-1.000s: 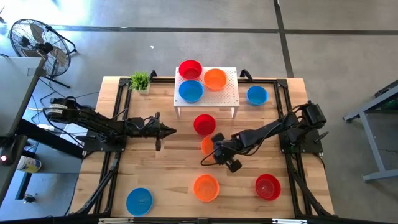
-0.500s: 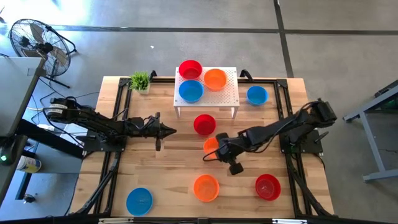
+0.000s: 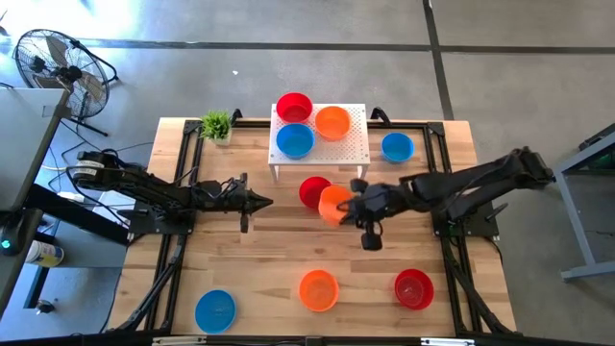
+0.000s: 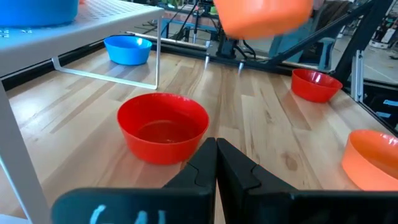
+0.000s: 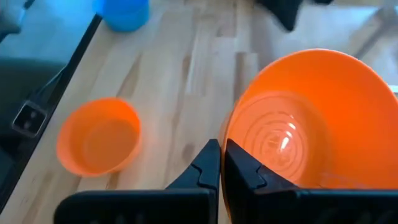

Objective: Pick & Place Mini bowls
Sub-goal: Stack the top orange bowl on top of the orange bowl on the shelf

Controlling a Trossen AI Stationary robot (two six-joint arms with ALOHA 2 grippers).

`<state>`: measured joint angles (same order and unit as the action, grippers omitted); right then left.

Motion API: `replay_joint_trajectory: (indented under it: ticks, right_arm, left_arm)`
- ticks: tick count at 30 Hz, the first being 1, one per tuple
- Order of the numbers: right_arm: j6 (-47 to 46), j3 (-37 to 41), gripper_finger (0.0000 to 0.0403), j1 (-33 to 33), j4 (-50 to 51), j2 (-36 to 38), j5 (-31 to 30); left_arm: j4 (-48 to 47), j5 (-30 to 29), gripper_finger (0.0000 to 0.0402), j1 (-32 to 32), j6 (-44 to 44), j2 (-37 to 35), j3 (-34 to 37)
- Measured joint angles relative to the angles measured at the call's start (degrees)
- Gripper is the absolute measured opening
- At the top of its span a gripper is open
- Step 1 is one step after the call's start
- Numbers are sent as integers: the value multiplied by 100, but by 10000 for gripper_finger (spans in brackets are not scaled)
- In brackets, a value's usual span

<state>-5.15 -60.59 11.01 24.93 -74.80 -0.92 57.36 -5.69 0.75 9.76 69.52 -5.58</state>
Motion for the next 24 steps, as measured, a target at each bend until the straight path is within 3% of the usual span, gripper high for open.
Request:
replay_joint_trajectory:
  ticks: [10, 19, 24]
  right_arm:
    - [382, -2033, 2, -1219, 1975, -492, -390]
    - [1772, -3667, 3, -2817, 3005, -1738, -182]
    - [2379, -4563, 4, -3287, 3445, -2477, -176]
  left_arm:
    - [0, -57, 0, 0, -26, 0, 0]
    - [-7, -42, 0, 0, -29, 0, 0]
    - [-59, -42, 0, 0, -35, 0, 0]
